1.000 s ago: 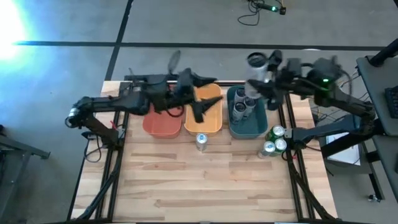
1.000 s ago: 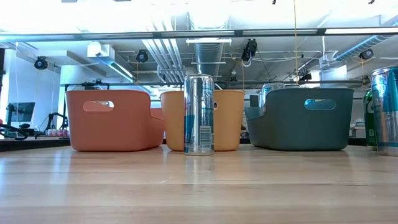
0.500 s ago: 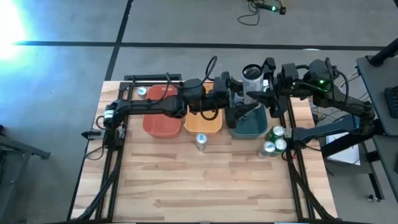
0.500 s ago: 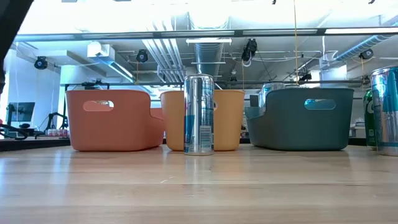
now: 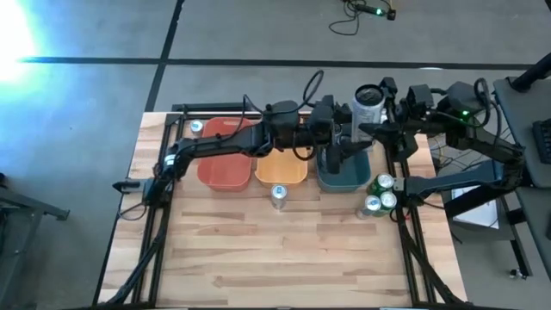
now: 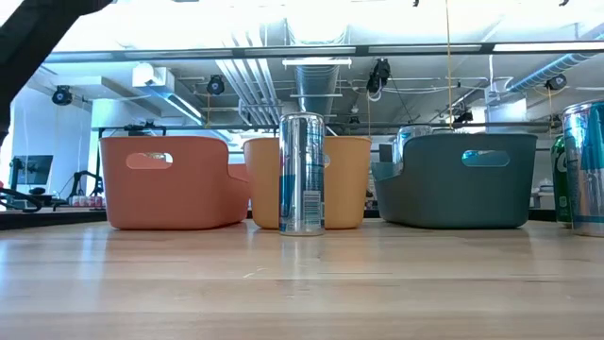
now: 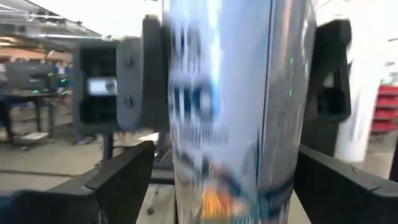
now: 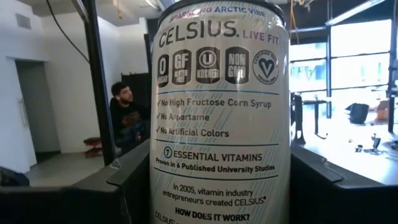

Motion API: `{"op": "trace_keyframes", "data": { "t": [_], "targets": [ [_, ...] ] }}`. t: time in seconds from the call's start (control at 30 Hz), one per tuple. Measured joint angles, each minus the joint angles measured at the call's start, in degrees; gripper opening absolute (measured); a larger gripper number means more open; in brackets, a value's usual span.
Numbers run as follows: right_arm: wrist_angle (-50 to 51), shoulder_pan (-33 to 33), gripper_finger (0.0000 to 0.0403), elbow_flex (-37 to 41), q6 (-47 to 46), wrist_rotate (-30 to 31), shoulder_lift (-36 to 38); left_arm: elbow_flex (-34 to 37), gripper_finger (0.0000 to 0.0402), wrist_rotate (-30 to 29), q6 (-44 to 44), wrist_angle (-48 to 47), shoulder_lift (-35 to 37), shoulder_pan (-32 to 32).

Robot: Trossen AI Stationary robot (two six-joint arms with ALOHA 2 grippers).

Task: Sort soda cans
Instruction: Put the white/blue soda can into the blue bin

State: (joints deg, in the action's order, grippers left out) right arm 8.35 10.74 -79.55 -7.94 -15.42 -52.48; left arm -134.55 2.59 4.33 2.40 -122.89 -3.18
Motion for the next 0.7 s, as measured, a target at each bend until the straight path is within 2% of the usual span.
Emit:
{"op": "trace_keyframes", "data": {
  "t": [0.47,0.6,0.7],
  "targets": [
    [0.13,0.0,0.0252,0.55,0.15,-0.02,-0.98,0.45,0.0332,1.81,2.33,1.28,-1.55,-0.69],
    [0.27,0.0,0.0253,0.57,1.02,0.09,-1.59,0.45,0.0308,1.91,4.61,1.34,-1.46,-0.93],
    [0.13,0.02,0.0256,0.57,1.3,0.42,-1.67,0.45,0.0275,2.56,6.21,1.03,-1.28,-1.11]
  ]
}}
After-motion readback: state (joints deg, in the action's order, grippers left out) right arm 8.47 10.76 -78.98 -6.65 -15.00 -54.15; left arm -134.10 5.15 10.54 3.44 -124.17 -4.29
